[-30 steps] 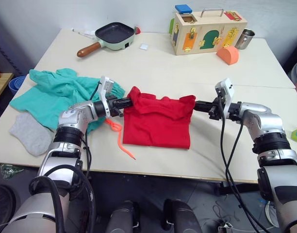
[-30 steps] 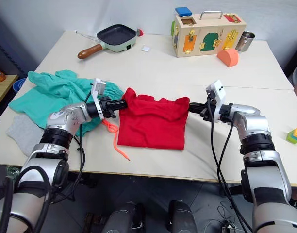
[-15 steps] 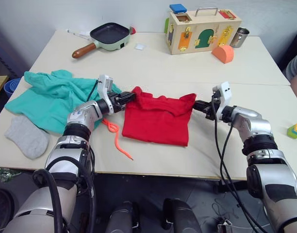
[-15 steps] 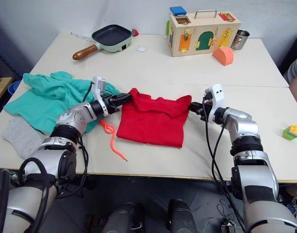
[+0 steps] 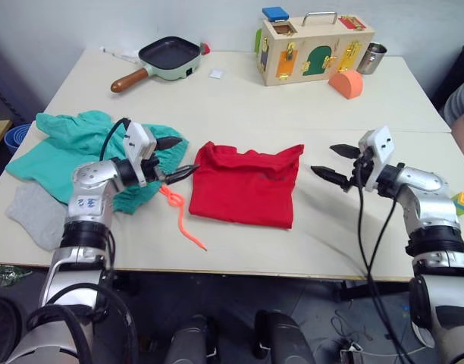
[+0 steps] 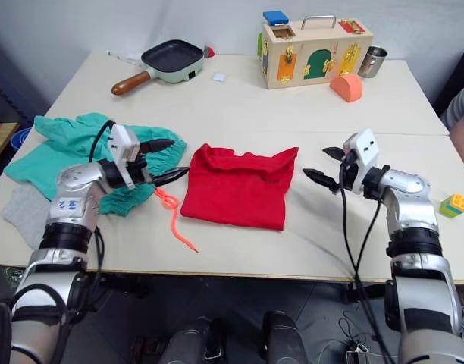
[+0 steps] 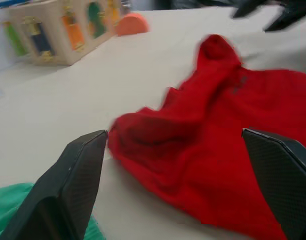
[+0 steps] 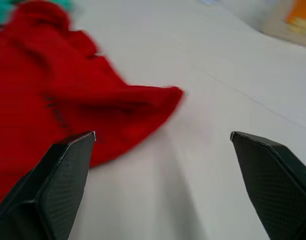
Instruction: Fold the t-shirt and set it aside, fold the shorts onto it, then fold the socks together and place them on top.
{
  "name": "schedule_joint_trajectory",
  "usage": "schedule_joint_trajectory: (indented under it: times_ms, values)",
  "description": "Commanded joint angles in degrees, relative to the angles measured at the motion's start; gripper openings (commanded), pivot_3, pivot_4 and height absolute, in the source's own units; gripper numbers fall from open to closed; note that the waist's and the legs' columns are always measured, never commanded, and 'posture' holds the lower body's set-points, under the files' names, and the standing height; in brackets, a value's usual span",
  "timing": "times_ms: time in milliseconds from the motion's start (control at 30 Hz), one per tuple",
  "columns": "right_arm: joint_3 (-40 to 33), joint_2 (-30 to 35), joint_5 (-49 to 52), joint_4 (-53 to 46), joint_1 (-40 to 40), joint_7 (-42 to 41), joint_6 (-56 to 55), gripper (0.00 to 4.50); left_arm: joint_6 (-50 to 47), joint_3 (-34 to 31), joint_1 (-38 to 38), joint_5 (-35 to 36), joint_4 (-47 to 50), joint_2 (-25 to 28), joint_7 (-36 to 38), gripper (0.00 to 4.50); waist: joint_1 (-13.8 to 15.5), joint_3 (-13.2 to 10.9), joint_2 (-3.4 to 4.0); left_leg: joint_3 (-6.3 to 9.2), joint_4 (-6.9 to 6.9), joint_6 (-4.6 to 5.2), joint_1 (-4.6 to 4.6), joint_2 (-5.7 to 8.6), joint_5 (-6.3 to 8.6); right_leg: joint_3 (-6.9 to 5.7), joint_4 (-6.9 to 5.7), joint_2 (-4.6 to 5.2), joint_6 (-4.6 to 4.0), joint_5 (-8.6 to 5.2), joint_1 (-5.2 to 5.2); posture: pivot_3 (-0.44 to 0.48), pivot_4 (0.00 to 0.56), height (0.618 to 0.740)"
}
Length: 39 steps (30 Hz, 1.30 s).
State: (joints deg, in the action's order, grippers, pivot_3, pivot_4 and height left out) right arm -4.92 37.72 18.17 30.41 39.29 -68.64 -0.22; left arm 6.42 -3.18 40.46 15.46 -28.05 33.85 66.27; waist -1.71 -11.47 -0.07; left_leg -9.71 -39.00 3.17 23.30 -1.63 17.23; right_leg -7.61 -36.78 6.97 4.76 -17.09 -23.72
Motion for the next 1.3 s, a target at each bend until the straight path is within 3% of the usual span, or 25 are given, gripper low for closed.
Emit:
schedule_joint_trajectory:
  times_ms: [33, 200, 367, 400, 467, 567, 833, 1000, 1100, 1300]
  values:
    - [2.35, 1.48, 1.96, -11.86, -5.44, -7.55, -2.96, 4.46, 4.31, 3.24, -3.89, -0.96, 8.53, 3.56, 7.13, 4.5, 0.08, 0.0, 0.0, 0.0, -0.02, 0.0, -0.02, -0.03, 0.0, 0.02, 0.0, 0.01, 0.0, 0.0, 0.02, 0.0, 0.15, 0.74]
    - [8.44, -1.14, -1.35, -22.1, -14.13, -6.3, -3.55, 4.46, 6.64, 8.39, -7.35, -6.0, 10.88, 2.59, 5.55, 4.5, 0.25, 0.02, -0.02, 0.02, -0.04, -0.03, -0.11, 0.0, 0.03, 0.0, -0.02, 0.36, 0.0, 0.0, 0.08, 0.0, 0.15, 0.74]
    - [11.27, -4.43, -8.07, -20.55, -13.74, 1.22, -6.72, 4.46, 10.68, 11.73, -5.63, -12.95, 5.06, 0.7, -0.04, 4.5, 0.15, 0.02, -0.02, -0.03, -0.05, 0.01, -0.11, 0.04, 0.02, 0.02, -0.1, 0.43, -0.01, 0.0, 0.02, 0.0, 0.15, 0.74]
    - [11.77, -4.85, -9.26, -19.89, -13.46, 2.36, -7.25, 4.29, 11.37, 12.14, -5.15, -13.96, 4.11, 0.44, -0.87, 4.5, 0.15, 0.02, -0.02, -0.02, -0.06, 0.0, -0.11, 0.03, 0.02, 0.02, -0.09, 0.43, -0.01, 0.0, 0.02, 0.0, 0.15, 0.74]
    - [13.25, -5.53, -12.21, -18.3, -12.85, 4.07, -9.69, 3.89, 13.77, 13.42, -3.74, -16.8, 1.57, 0.08, -2.92, 4.5, 0.2, 0.03, -0.03, -0.01, -0.05, 0.0, -0.11, 0.02, 0.02, 0.01, -0.1, 0.43, -0.01, 0.0, 0.02, 0.0, 0.15, 0.74]
    - [14.25, -6.05, -14.31, -15.91, -11.69, 5.5, -11.92, 2.83, 15.26, 15.09, -1.99, -18.09, -2.06, -0.21, -2.6, 3.87, 0.24, 0.06, -0.08, 0.03, -0.08, 0.03, -0.13, 0.04, 0.0, -0.03, -0.11, 0.44, -0.01, 0.0, 0.06, 0.0, 0.15, 0.74]
    - [14.41, -4.75, -14.78, -12.93, -10.66, 4.72, -15.16, 0.01, 15.45, 15.8, -0.98, -16.81, -2.69, -1.69, -1.46, 1.39, 0.26, 0.06, -0.08, 0.02, -0.11, 0.09, -0.15, 0.05, -0.04, -0.03, -0.15, 0.48, -0.01, 0.0, 0.09, 0.0, 0.15, 0.74]
    - [13.19, -1.44, -10.2, -15.6, -13.36, -0.42, -15.03, 0.0, 14.77, 16.09, -2.94, -13.85, 3.37, -1.76, 1.56, 0.03, 0.31, 0.05, -0.08, 0.04, -0.11, 0.11, -0.14, 0.08, -0.05, -0.04, -0.18, 0.5, -0.01, 0.0, 0.09, 0.0, 0.15, 0.74]
    - [12.86, 3.43, -6.03, -19.83, -18.35, -7.79, -17.65, 0.0, 13.02, 16.14, -6.42, -11.01, 11.29, 0.16, 5.03, 0.03, 0.35, 0.05, -0.08, 0.1, -0.09, 0.11, -0.1, 0.07, -0.01, -0.09, -0.11, 0.5, -0.01, 0.0, 0.1, 0.0, 0.15, 0.74]
    - [9.86, 6.84, -3.9, -22.45, -23.77, -6.64, -16.59, 0.0, 6.69, 16.29, -13.37, -8.88, 23.49, 4.02, 6.78, 0.03, 0.02, 0.05, -0.09, 0.07, -0.1, 0.11, -0.17, 0.03, 0.04, -0.04, 0.01, 0.47, -0.01, 0.0, 0.15, 0.0, 0.15, 0.74]
